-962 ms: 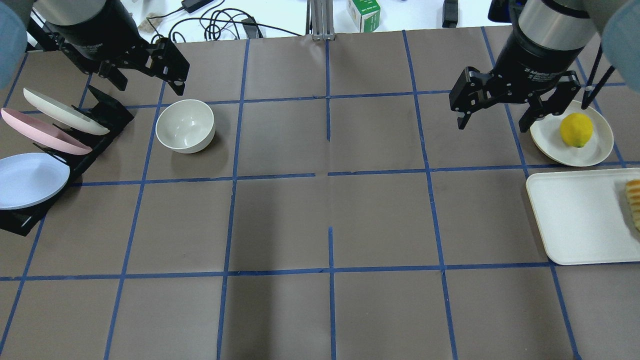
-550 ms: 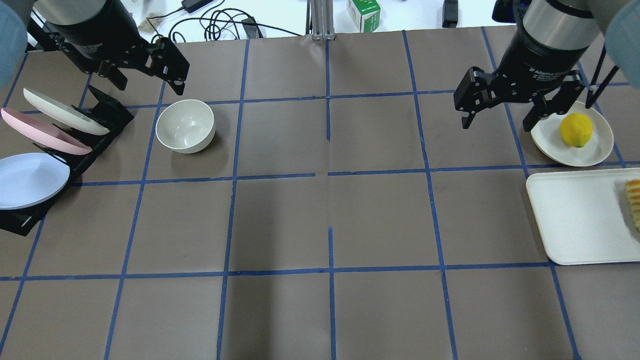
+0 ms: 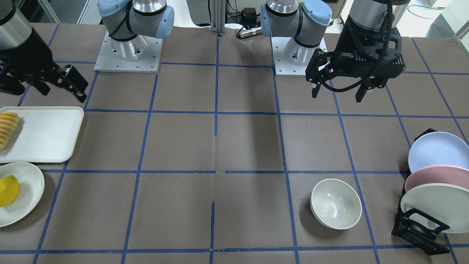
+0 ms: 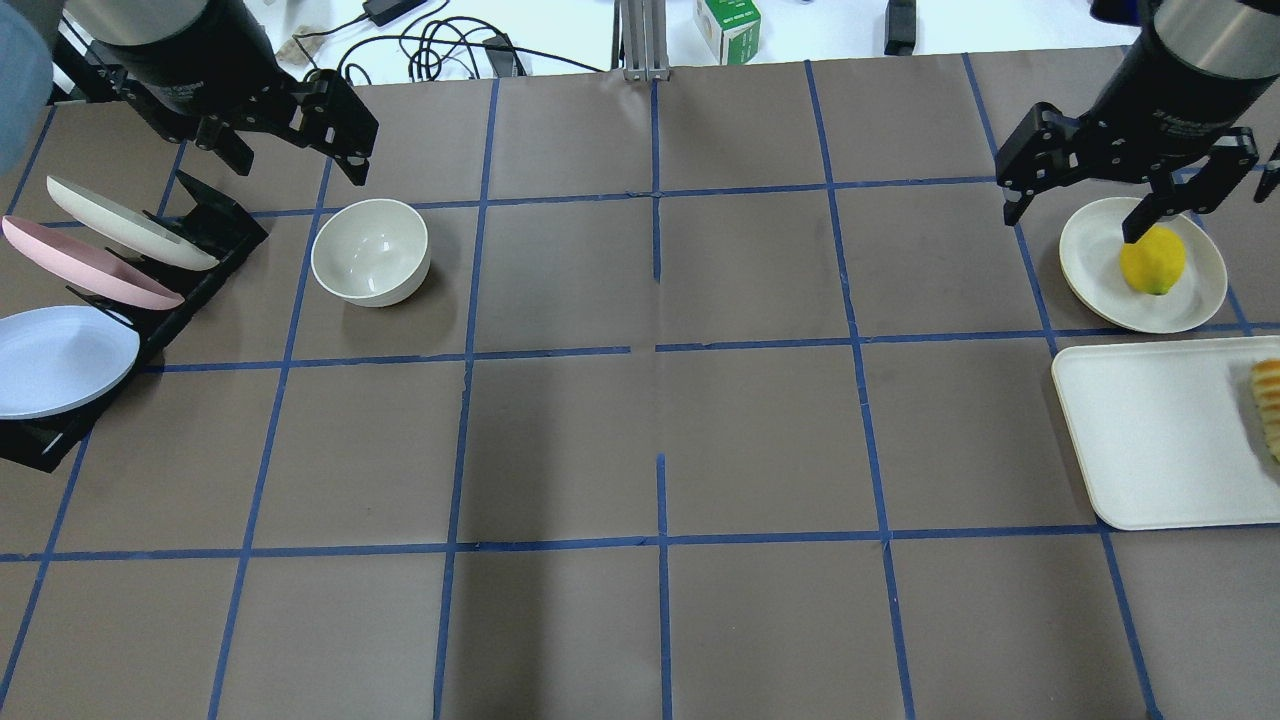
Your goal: Place bowl and put lemon in it
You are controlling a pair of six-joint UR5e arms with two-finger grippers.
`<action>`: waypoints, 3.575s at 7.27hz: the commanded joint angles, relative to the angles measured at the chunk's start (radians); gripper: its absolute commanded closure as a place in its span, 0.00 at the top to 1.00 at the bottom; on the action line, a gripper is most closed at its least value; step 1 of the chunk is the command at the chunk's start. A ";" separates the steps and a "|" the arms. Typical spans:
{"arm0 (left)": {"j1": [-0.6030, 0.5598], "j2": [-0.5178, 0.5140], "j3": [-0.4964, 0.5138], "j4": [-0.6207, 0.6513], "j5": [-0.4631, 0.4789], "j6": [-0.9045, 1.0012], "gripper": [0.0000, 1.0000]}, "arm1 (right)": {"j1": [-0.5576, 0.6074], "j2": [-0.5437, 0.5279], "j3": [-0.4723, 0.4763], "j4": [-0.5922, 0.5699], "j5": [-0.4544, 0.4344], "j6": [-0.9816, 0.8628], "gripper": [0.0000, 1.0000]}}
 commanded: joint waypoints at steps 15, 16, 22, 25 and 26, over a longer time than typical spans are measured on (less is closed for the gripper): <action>0.229 -0.449 -0.164 0.605 0.029 0.174 1.00 | -0.328 0.498 -0.005 -0.610 -0.002 -0.629 1.00; 0.282 -0.486 -0.164 0.623 0.002 0.214 1.00 | -0.328 0.515 -0.007 -0.612 0.000 -0.619 1.00; 0.286 -0.496 -0.181 0.605 -0.031 0.106 0.00 | -0.328 0.560 -0.012 -0.612 -0.003 -0.593 0.90; 0.272 -0.414 -0.176 0.507 -0.034 0.103 0.00 | -0.328 0.557 -0.005 -0.597 -0.019 -0.542 0.00; 0.239 -0.375 -0.175 0.451 -0.070 0.082 0.00 | -0.328 0.557 -0.005 -0.595 -0.045 -0.542 0.00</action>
